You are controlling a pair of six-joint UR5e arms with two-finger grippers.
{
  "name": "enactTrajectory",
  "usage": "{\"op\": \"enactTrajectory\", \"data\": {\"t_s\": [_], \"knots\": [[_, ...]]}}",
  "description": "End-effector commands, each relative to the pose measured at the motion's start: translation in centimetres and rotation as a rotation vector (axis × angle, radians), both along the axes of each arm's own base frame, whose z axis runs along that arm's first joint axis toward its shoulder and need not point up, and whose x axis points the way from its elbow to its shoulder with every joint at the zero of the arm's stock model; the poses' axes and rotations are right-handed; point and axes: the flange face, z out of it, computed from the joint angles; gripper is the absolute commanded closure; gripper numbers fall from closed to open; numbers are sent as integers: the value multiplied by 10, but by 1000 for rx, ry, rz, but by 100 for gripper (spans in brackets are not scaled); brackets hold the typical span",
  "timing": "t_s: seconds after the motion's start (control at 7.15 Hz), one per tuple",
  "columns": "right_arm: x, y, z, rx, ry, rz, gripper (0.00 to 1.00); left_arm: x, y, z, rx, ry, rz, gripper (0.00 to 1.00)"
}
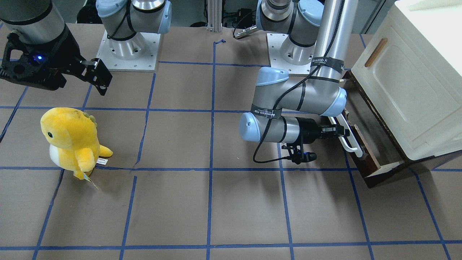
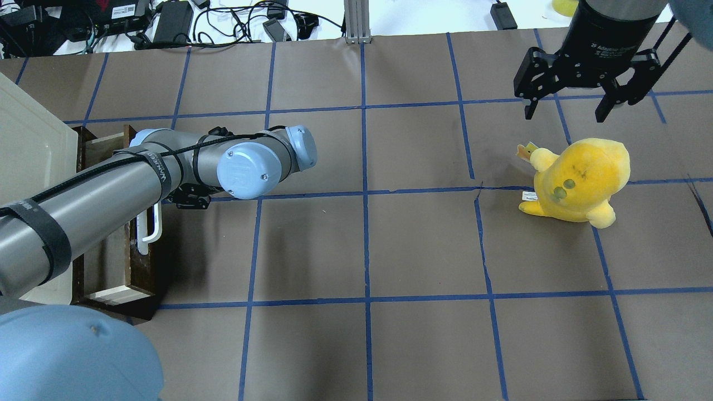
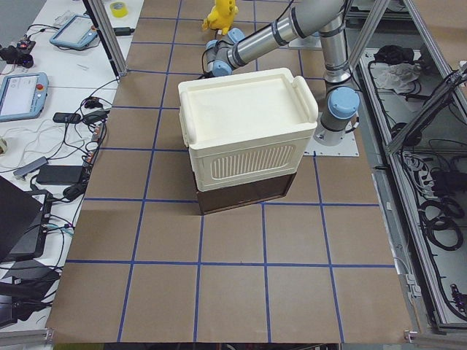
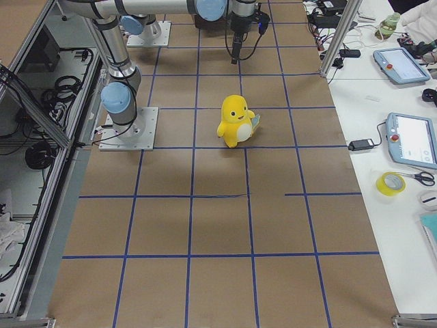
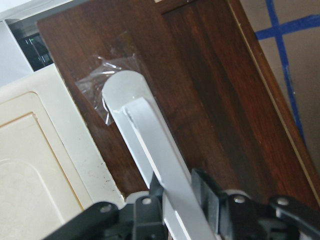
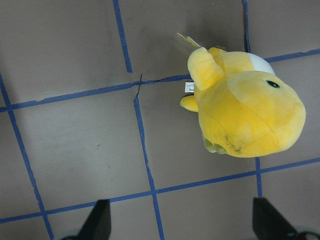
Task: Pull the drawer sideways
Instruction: 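Pull the drawer handle with the left gripper, sliding the drawer outward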
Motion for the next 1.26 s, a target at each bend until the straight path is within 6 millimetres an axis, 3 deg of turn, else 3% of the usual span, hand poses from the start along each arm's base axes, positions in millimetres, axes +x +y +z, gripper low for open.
{"op": "enactTrajectory", "data": {"t_s": [0.0,0.42,0.84,1.12], "knots": [[0,0,0,0,0,0,0,-8,2,0,-1,2,-14,98],[0,0,0,0,0,0,0,-14,0,1,-7,-2,-31,98],[0,0,0,2,0,0,0,6,-14,7,9,5,3,97],[0,0,0,0,0,0,0,5,-11,1,20,3,2,97]]}}
